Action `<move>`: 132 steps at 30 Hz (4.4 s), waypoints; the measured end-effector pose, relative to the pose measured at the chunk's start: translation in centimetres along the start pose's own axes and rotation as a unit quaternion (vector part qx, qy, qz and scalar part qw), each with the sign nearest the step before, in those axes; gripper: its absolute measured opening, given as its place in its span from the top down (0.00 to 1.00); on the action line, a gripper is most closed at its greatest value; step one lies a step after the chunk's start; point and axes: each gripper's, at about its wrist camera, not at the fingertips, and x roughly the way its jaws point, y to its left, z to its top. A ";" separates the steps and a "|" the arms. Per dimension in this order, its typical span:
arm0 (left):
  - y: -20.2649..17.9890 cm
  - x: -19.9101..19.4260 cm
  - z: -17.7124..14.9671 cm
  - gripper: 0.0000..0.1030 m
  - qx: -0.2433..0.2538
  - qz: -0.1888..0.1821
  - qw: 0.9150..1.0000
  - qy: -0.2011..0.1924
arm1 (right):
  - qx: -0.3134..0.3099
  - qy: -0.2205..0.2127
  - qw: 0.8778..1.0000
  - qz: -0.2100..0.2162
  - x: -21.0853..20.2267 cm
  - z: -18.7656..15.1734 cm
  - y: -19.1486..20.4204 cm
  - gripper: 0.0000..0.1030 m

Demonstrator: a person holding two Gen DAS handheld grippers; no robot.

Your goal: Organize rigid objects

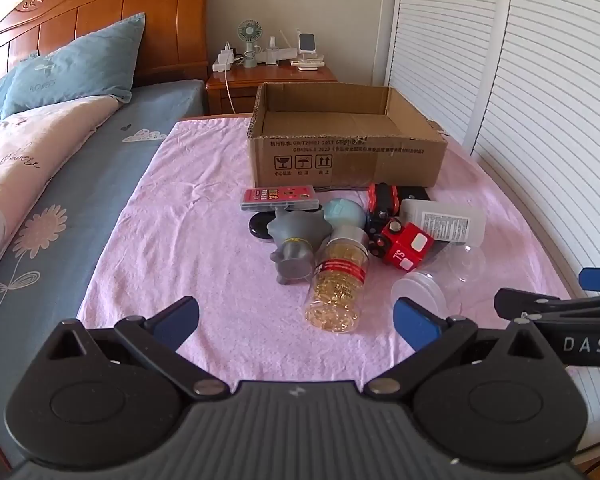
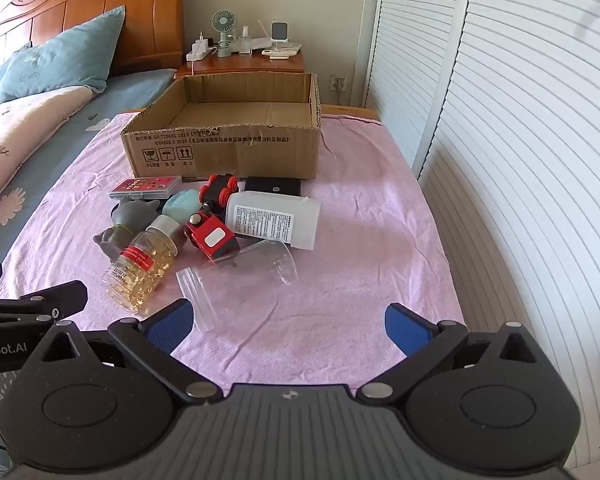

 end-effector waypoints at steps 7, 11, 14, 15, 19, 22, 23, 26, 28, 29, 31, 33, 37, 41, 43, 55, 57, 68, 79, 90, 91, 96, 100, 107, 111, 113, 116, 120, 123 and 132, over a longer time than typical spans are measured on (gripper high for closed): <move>-0.2 0.4 0.6 0.01 -0.006 -0.007 1.000 0.006 | -0.003 -0.002 1.000 -0.001 -0.2 0.0 0.1 0.00; 0.2 0.1 0.2 0.01 -0.007 -0.010 1.000 0.001 | -0.004 -0.001 1.000 -0.001 -0.1 0.0 0.1 0.00; 0.2 0.0 0.2 0.01 -0.008 -0.011 1.000 0.000 | -0.004 -0.001 1.000 -0.002 0.0 -0.1 0.1 0.00; 0.3 0.0 0.2 0.01 -0.009 -0.011 1.000 0.000 | -0.005 -0.002 1.000 -0.003 0.0 -0.1 0.1 0.00; 0.2 -0.1 0.1 0.01 -0.008 -0.011 1.000 -0.002 | -0.004 -0.002 1.000 -0.003 -0.3 0.0 0.2 0.00; 0.2 -0.1 0.2 0.01 -0.006 -0.011 1.000 -0.002 | -0.005 -0.002 1.000 -0.003 -0.2 0.0 0.3 0.00; 0.1 -0.1 0.2 0.01 -0.006 -0.011 1.000 -0.003 | -0.004 -0.002 1.000 -0.004 -0.3 0.0 0.2 0.00; 0.1 -0.1 0.2 0.01 -0.005 -0.011 1.000 -0.003 | -0.004 -0.002 1.000 -0.004 -0.4 0.0 0.2 0.00; 0.0 -0.1 0.2 0.01 -0.006 -0.011 1.000 -0.003 | -0.003 -0.002 1.000 -0.003 -0.3 0.0 0.1 0.00; 0.0 0.0 0.2 0.01 -0.006 -0.011 1.000 -0.003 | -0.003 -0.002 1.000 -0.003 -0.3 0.1 0.1 0.00; 0.0 -0.1 0.2 0.01 -0.005 -0.011 1.000 -0.003 | -0.003 -0.002 1.000 -0.003 -0.4 0.1 0.0 0.00; 0.0 -0.1 0.2 0.01 -0.005 -0.010 1.000 -0.003 | -0.003 -0.003 1.000 -0.003 -0.4 0.1 0.0 0.00; 0.0 -0.1 0.2 0.01 -0.005 -0.011 1.000 -0.003 | -0.001 -0.004 1.000 -0.002 -0.1 0.1 -0.2 0.00; 0.0 -0.1 0.2 0.01 -0.005 -0.010 1.000 -0.004 | -0.001 -0.004 1.000 -0.003 -0.2 0.1 -0.3 0.00; 0.0 -0.1 0.2 0.01 -0.005 -0.010 1.000 -0.004 | -0.002 -0.004 1.000 -0.003 -0.2 0.1 -0.2 0.00; 0.0 -0.4 0.2 0.01 -0.006 -0.010 1.000 -0.007 | -0.003 -0.006 1.000 -0.004 -0.3 0.1 -0.2 0.00; 0.1 -0.4 0.2 0.01 -0.005 -0.009 1.000 -0.007 | -0.002 -0.006 1.000 -0.004 -0.4 0.1 -0.2 0.00; 0.1 -0.5 0.2 0.01 -0.004 -0.010 1.000 -0.009 | -0.004 -0.007 1.000 -0.004 -0.3 0.1 -0.2 0.00; 0.3 0.1 0.6 0.01 0.018 -0.014 1.000 -0.011 | -0.030 -0.017 0.999 0.026 0.1 0.7 -0.1 0.00; 1.5 2.6 1.5 0.01 0.021 -0.009 1.000 0.002 | -0.047 -0.016 0.997 0.066 2.4 0.5 -1.0 0.00; 1.6 3.0 1.6 0.01 0.020 -0.009 1.000 0.005 | -0.048 -0.015 0.996 0.068 2.7 0.4 -1.0 0.00; 2.1 4.7 2.3 0.01 0.022 -0.005 1.000 0.012 | -0.055 -0.015 0.995 0.084 3.5 0.5 -0.9 0.00; 2.6 6.0 2.8 0.01 0.024 -0.004 1.000 0.019 | -0.071 -0.017 0.992 0.102 4.3 0.6 -0.5 0.00; 3.0 8.2 3.7 0.01 0.022 -0.009 0.999 0.029 | -0.077 -0.014 0.989 0.125 5.6 1.0 -0.1 0.00; 2.9 9.6 3.9 0.01 0.026 -0.011 0.999 0.041 | -0.080 -0.013 0.988 0.132 6.1 1.3 0.1 0.00; 3.0 10.0 3.8 0.00 0.025 -0.012 0.999 0.044 | -0.080 -0.013 0.988 0.135 6.5 1.5 0.1 0.00; 3.3 10.7 3.7 0.00 0.025 -0.012 0.998 0.056 | -0.079 -0.009 0.987 0.137 7.0 1.7 0.0 0.00; 3.8 11.2 3.4 0.00 0.027 -0.019 0.997 0.063 | -0.077 -0.002 0.987 0.140 7.5 1.8 -0.1 0.00; 4.3 10.9 3.6 0.00 0.026 -0.019 0.998 0.058 | -0.079 0.003 0.987 0.141 7.9 1.7 -0.1 0.00; 5.6 10.2 4.0 0.00 0.045 0.000 0.998 0.045 | -0.092 0.012 0.985 0.145 8.8 1.5 0.4 0.00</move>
